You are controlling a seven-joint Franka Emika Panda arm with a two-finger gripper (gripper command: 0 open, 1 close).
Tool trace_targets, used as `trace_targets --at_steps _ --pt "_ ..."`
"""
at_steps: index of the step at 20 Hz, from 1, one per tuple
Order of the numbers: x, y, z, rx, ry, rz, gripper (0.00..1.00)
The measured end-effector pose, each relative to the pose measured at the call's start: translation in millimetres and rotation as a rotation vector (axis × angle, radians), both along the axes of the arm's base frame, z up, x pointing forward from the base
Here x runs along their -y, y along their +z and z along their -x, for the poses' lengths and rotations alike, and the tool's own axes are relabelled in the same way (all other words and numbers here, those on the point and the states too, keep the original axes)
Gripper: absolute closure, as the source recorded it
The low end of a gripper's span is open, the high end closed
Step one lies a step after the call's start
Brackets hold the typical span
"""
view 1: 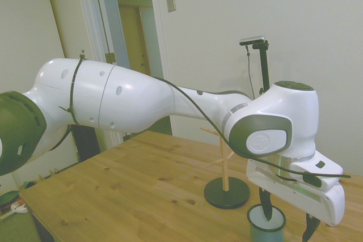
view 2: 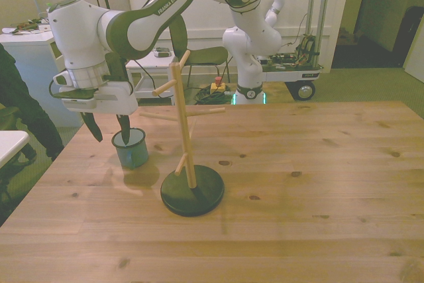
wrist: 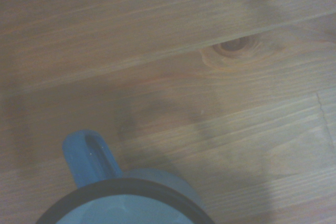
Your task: Hang the mug
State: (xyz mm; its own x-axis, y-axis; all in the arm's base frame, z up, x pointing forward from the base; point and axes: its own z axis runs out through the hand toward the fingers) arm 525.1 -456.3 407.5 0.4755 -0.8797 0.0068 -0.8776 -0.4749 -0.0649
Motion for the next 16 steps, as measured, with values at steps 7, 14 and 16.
trace_targets --at_steps 7,14,16 --pt "-3 -13 -6 0.000 0.008 0.004 0.00" --pt "-13 -26 -13 0.002 0.029 0.020 1.00" --pt "-17 -30 -15 0.002 0.035 0.022 1.00"
